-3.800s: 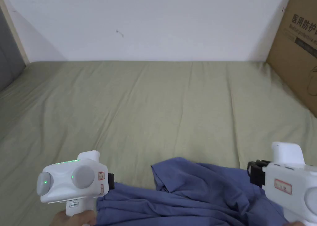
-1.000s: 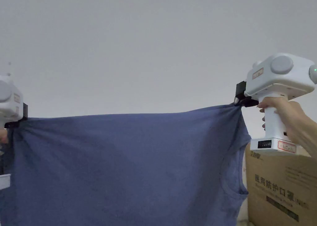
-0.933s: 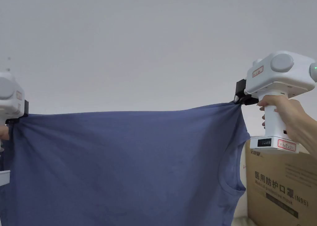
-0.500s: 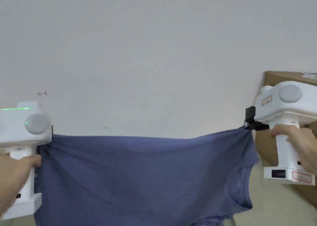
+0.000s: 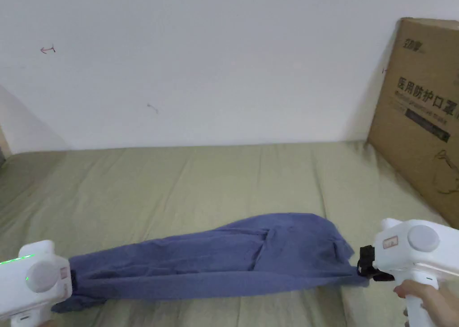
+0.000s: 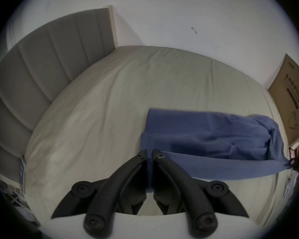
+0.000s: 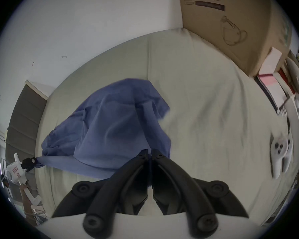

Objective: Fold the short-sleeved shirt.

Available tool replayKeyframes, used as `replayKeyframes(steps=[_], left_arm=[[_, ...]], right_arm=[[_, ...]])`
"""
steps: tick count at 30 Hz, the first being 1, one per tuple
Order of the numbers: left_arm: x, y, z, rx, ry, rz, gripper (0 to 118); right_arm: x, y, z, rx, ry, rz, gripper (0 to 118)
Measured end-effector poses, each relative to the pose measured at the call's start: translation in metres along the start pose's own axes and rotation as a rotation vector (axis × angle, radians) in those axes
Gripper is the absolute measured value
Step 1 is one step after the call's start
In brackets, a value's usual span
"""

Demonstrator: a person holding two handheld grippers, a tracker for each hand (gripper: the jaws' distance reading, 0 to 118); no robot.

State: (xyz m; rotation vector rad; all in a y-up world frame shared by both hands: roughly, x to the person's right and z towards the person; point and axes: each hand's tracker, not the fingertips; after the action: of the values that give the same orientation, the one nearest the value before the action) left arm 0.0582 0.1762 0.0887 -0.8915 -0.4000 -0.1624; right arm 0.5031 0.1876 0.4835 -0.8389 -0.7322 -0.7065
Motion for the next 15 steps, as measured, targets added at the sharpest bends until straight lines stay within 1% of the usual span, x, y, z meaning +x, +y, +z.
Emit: replayKeyframes(steps=[3, 5, 8, 9, 10, 12, 15], left_arm=[[-0.015, -0.033, 0.034, 0.012, -0.002, -0.049, 4], [-0.025, -0.058, 0.061, 0.036, 0.025, -0.119, 4], [-0.05, -0.096, 0.105, 0.02, 0.001, -0.087, 4], [-0.058, -0.109, 0.118, 0.008, -0.012, -0.075, 4], [-0.068, -0.122, 0.128, -0.001, -0.016, -0.079, 4], [-0.08, -0.146, 0.152, -0.019, 0.0, -0.105, 4], [-0.098, -0.185, 0.185, -0.024, 0.009, -0.147, 4]], right_arm=[[0.009, -0.046, 0.032, 0.004, 0.038, 0.01, 3], [0.019, -0.071, 0.048, -0.012, 0.03, 0.043, 3], [0.033, -0.124, 0.082, -0.029, 0.04, 0.048, 3], [0.03, -0.145, 0.095, -0.029, 0.037, 0.053, 3], [0.033, -0.163, 0.107, -0.035, 0.031, 0.071, 3], [0.043, -0.198, 0.129, -0.038, 0.04, 0.071, 3], [0.057, -0.248, 0.156, -0.073, 0.062, 0.047, 3]])
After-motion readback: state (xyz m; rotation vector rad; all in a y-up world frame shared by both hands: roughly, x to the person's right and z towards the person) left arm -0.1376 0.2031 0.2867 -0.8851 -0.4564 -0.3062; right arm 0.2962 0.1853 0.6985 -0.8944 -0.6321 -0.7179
